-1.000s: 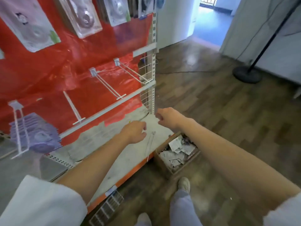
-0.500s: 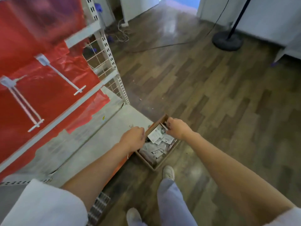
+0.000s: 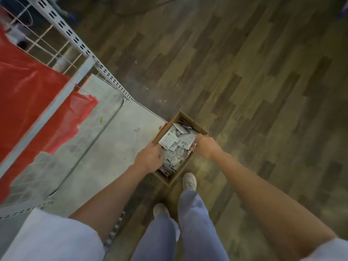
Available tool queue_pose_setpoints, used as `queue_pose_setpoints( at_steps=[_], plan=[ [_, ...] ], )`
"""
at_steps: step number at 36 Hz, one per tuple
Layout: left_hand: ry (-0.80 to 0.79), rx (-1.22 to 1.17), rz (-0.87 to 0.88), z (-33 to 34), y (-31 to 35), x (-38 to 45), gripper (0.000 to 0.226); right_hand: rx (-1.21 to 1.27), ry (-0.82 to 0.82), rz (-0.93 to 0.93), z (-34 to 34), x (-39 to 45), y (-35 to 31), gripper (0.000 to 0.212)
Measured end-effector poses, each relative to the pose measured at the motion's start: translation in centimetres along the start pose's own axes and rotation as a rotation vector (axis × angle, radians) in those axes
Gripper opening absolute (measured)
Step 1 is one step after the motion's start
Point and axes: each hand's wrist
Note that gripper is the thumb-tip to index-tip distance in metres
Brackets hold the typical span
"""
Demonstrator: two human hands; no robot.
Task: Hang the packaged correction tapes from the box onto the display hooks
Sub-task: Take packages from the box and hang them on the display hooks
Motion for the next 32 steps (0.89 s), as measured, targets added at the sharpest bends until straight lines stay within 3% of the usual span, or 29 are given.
queue_pose_setpoints(
  at_steps=[8,19,25,28,32],
  plan=[
    [-0.086,-0.035,-0.036,5.1,-2.5,6.9,0.024,0.004,-0.021,0.012,3.5,7.1,2.0,0.037],
    [-0.151,-0.129,-0.213,17.4,-7.9,19.0,0.017,0.052,-0.055,0.053,13.9,20.0,5.9,0.035],
    [-0.14,-0.222,-0.285,24.0,-11.9,25.4,0.017,0.118,0.014,0.117,18.8,28.3,8.3,0.041],
    [-0.181,-0.404,-0.421,26.4,-13.5,28.5,0.031,0.134,0.046,0.137,20.5,32.0,8.8,0.049],
    [-0.138,-0.89,-0.692,28.9,-14.8,31.4,0.021,0.155,0.094,0.086,22.1,35.2,8.7,0.061]
  ],
)
Point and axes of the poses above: each hand's wrist, its own x-axis towards the middle knuckle, its own z-axis out of the palm, y = z × x, and after that the axes turned 2 degrees about y, right-handed
